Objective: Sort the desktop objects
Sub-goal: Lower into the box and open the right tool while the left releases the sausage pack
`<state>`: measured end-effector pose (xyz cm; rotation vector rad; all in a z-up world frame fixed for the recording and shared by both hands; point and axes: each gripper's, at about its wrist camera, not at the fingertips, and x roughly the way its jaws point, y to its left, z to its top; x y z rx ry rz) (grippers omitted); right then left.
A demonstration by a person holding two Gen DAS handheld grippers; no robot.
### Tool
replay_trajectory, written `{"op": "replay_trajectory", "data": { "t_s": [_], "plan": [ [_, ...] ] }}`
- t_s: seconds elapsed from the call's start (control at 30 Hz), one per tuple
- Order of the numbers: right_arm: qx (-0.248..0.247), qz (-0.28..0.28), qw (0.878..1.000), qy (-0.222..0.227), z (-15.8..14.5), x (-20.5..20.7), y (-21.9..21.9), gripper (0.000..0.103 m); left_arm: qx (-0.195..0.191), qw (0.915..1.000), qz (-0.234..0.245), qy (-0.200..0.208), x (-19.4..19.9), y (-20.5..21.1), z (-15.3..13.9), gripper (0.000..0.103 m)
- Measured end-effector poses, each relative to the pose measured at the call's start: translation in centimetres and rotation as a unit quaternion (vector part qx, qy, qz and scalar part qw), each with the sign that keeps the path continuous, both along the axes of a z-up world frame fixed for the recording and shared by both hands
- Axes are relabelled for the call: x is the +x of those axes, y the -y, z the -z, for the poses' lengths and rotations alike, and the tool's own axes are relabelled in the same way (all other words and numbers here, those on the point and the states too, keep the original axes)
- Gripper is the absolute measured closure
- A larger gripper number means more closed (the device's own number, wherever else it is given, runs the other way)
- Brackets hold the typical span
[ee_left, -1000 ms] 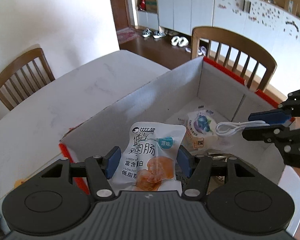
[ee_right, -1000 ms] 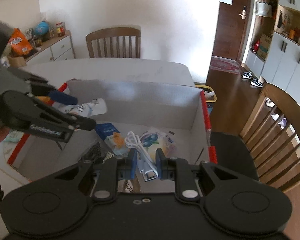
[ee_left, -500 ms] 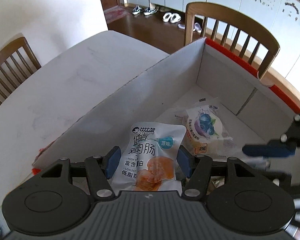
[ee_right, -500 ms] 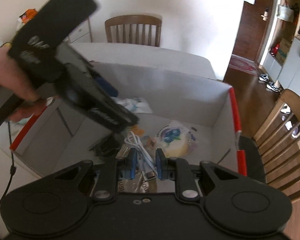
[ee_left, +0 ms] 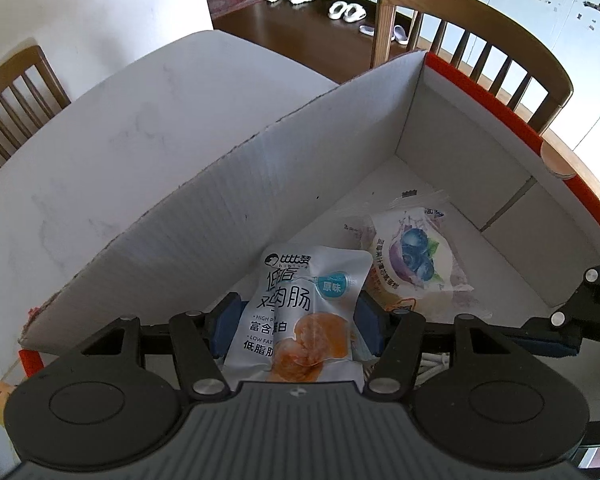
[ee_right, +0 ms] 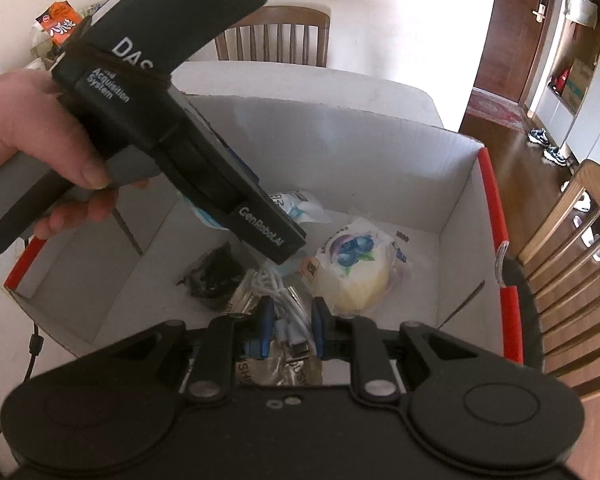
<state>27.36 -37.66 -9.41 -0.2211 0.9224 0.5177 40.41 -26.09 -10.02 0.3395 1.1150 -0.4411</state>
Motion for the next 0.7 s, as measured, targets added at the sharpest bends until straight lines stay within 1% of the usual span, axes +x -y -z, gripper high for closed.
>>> {"op": "replay_trajectory", "data": {
  "t_s": [0.1,0.23,0.37,0.47,0.53,0.6,0.63,0.67,0.7],
  "plan": [
    [0.0,-0.001,1.0,-0.002,0.2,-0.1,0.0,0.084,0.0,1.0,-0.007,-0.003,0.3,-0.3,0.3,0.042],
    [0.001,-0.006,1.0,-0.004,0.1,-0.2,-0.2,0.079,-0.008,0.9998,-0.016,-0.011,0.6,-0.7,0.5,0.042],
    [0.003,-0.009,1.0,0.0,-0.1,-0.4,-0.1,0.075,-0.007,0.9998,-0.016,-0.011,0.7,-0.9,0.5,0.041],
    [0.008,-0.004,1.0,-0.002,-0.1,-0.3,0.1,0.07,-0.011,0.9997,-0.019,-0.013,0.8,-1.1,0.5,0.041],
    [0.013,-0.001,1.0,-0.002,-0.3,-0.3,0.4,0.065,-0.015,0.9996,-0.023,-0.011,0.9,-1.2,0.5,0.041],
    [0.017,0.001,1.0,-0.001,-0.6,-0.3,0.6,0.062,-0.021,0.9994,-0.025,-0.007,0.5,-1.4,0.2,0.037],
    [0.019,0.003,1.0,0.0,-0.6,-0.4,0.7,0.061,-0.024,0.9993,-0.027,-0.002,0.3,-1.5,0.1,0.034],
    [0.02,0.006,1.0,0.001,-0.7,-0.4,0.8,0.061,-0.028,0.9992,-0.028,0.002,0.6,-0.4,-0.1,0.032],
    [0.023,0.007,1.0,0.001,-0.8,-0.4,0.9,0.06,-0.032,0.9991,-0.029,0.004,0.6,-0.4,-0.3,0.031]
  ]
}}
